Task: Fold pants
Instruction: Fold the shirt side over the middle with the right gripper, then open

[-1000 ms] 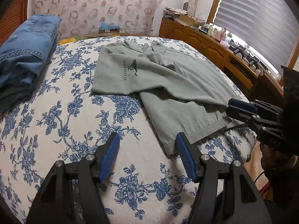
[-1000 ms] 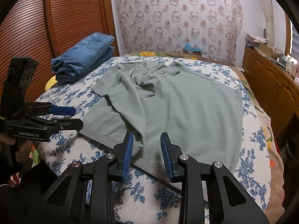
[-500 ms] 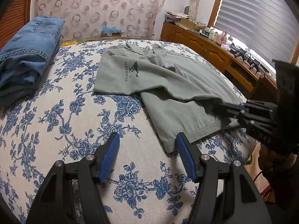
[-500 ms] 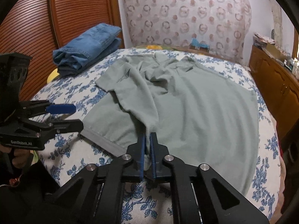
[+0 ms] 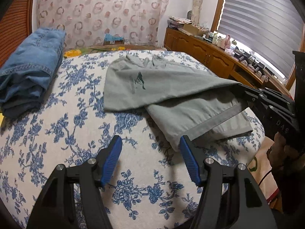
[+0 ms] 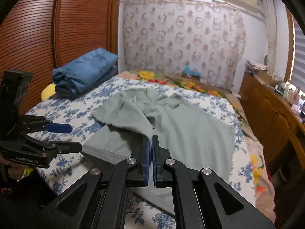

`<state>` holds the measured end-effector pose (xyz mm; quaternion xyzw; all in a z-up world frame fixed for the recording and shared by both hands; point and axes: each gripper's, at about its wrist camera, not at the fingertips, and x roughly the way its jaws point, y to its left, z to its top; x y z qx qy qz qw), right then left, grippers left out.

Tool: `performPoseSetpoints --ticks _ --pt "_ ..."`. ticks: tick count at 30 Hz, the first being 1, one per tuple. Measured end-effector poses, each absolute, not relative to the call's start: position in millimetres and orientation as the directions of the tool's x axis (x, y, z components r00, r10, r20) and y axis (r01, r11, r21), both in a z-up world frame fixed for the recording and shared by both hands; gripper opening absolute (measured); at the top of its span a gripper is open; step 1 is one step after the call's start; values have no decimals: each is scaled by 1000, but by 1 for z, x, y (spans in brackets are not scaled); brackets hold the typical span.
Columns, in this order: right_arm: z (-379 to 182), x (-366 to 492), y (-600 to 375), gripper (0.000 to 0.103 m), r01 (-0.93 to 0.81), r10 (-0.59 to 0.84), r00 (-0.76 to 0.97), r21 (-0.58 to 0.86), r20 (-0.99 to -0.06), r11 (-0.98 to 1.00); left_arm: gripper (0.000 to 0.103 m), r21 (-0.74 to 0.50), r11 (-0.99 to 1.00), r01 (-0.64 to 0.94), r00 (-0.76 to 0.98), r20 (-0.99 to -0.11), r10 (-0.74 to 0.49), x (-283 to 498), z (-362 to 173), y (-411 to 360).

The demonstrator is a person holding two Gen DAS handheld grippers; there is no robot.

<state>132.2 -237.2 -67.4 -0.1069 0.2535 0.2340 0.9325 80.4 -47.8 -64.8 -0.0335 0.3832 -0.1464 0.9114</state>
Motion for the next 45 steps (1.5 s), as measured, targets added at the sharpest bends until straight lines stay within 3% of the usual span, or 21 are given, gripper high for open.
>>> performPoseSetpoints --ticks 24,45 --pt "-42 112 -290 0 -402 320 836 -101 -446 910 62 -139 950 280 666 -684 -297 92 -53 -82" --pt "-70 105 -332 0 -333 257 823 -65 -507 941 62 -120 940 319 634 -710 -306 98 -65 -105"
